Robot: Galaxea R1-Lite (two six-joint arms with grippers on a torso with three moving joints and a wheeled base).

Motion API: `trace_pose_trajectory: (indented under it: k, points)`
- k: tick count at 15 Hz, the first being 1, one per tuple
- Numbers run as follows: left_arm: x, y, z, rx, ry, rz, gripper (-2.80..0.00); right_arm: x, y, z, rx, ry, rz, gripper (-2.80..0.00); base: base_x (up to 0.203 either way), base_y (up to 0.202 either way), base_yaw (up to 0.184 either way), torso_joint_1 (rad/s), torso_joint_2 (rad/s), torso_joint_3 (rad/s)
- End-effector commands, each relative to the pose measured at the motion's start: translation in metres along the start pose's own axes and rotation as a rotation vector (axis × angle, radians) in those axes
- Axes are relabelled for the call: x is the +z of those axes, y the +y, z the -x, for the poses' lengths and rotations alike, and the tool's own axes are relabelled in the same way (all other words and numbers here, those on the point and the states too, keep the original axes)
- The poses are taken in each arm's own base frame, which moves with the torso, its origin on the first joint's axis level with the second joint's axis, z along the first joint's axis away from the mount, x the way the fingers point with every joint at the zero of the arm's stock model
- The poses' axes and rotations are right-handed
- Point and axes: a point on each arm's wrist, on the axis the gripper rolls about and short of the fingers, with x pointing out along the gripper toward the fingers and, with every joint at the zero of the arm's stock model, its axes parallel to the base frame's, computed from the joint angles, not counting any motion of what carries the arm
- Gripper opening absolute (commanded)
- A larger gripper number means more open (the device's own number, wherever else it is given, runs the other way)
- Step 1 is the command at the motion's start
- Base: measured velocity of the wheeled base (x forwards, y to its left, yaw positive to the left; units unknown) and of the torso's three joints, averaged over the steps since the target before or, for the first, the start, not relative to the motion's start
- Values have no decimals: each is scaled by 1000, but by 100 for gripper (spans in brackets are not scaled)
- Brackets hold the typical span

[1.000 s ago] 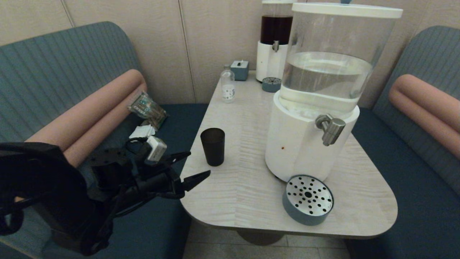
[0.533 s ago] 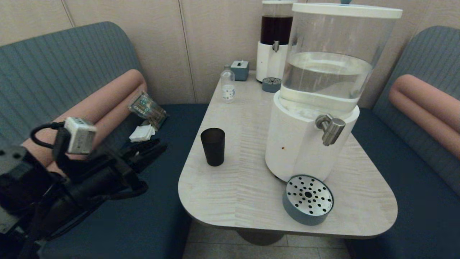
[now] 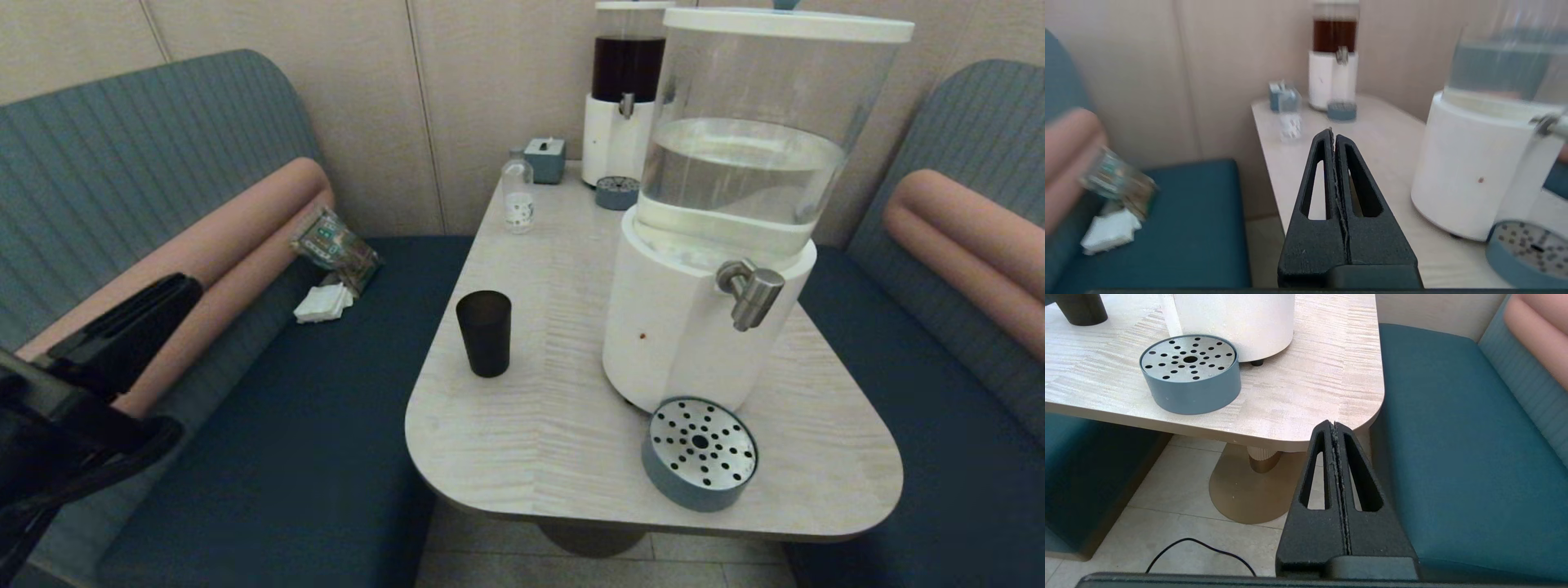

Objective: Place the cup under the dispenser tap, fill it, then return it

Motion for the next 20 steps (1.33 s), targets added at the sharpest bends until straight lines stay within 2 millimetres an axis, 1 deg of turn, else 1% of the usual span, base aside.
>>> trace_pose_trajectory:
  k: [1, 4, 7, 10, 11, 13, 17, 20]
  points:
    - [26, -6, 25, 1, -103, -21, -280, -4, 0, -1, 2, 13, 1, -280, 0, 0, 0, 0, 0, 0]
    - [45, -13, 57, 17, -91, -26, -280, -4, 0, -1, 2, 13, 1, -280, 0, 0, 0, 0, 0, 0]
    - [63, -21, 93, 55, -80, -71, -280, -4, 0, -1, 1, 14, 1, -280, 0, 0, 0, 0, 0, 0]
    - [71, -29, 124, 117, -107, -130, -280, -4, 0, -1, 2, 14, 1, -280, 0, 0, 0, 0, 0, 0]
    - [69, -32, 133, 122, -110, -135, -280, -4, 0, -1, 1, 14, 1, -280, 0, 0, 0, 0, 0, 0]
    - [60, -36, 146, 116, -63, -121, -280, -4, 0, -1, 1, 14, 1, -280, 0, 0, 0, 0, 0, 0]
    - [25, -34, 153, 109, 51, -107, -280, -4, 0, -1, 1, 14, 1, -280, 0, 0, 0, 0, 0, 0]
    - [8, -37, 169, 130, 55, -164, -280, -4, 0, -1, 3, 14, 1, -280, 0, 0, 0, 0, 0, 0]
